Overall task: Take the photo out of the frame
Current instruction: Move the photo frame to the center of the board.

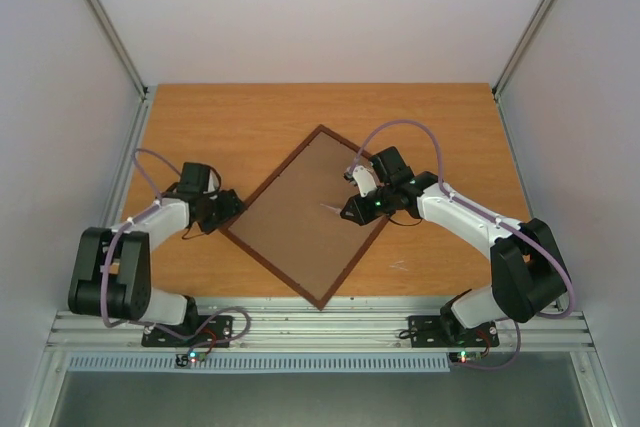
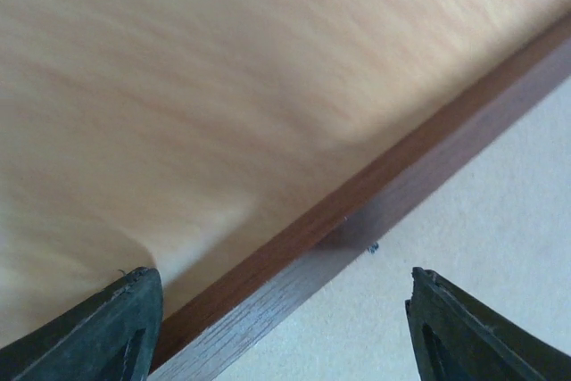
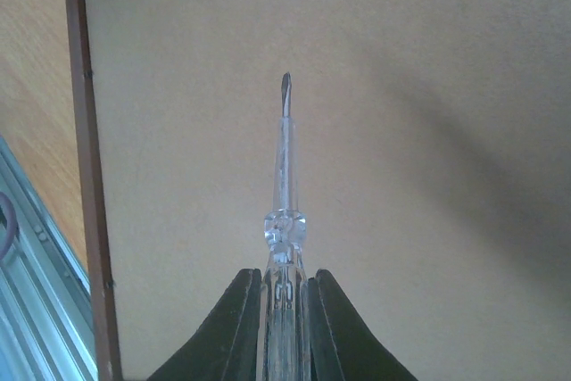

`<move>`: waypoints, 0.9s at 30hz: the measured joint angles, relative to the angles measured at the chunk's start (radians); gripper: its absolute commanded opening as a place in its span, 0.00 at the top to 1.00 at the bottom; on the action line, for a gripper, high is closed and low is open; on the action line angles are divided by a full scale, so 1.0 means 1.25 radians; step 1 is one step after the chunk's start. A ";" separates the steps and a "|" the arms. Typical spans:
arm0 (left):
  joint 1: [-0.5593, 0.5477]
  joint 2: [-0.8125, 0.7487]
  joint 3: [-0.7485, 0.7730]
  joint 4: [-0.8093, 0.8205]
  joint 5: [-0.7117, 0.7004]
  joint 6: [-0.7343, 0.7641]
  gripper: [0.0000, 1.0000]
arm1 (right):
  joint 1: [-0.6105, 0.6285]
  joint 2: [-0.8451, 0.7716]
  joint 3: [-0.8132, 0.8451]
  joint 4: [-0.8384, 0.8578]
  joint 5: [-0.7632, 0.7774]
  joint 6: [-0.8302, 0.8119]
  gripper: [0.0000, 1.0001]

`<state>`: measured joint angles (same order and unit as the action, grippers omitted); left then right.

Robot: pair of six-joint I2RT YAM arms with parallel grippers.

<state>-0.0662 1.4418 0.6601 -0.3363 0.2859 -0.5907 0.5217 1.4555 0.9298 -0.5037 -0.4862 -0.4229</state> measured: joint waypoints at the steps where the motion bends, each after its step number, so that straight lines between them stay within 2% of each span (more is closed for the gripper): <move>1: -0.014 -0.014 -0.012 0.000 0.001 -0.004 0.26 | 0.000 0.000 0.000 0.000 -0.001 0.000 0.99; 6: -0.111 -0.066 -0.046 -0.031 -0.002 -0.028 0.27 | 0.000 0.000 0.000 0.000 0.000 0.000 0.99; 22: -0.336 -0.186 -0.114 -0.129 -0.073 -0.103 0.30 | 0.000 0.000 0.000 0.000 0.000 0.000 0.99; 27: -0.379 -0.212 -0.114 -0.175 -0.100 -0.117 0.29 | 0.000 0.000 -0.001 0.001 0.000 0.000 0.99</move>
<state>-0.5400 1.1763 0.5175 -0.5545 0.1612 -0.7372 0.5217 1.4555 0.9291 -0.5030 -0.4862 -0.4229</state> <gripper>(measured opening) 0.705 0.143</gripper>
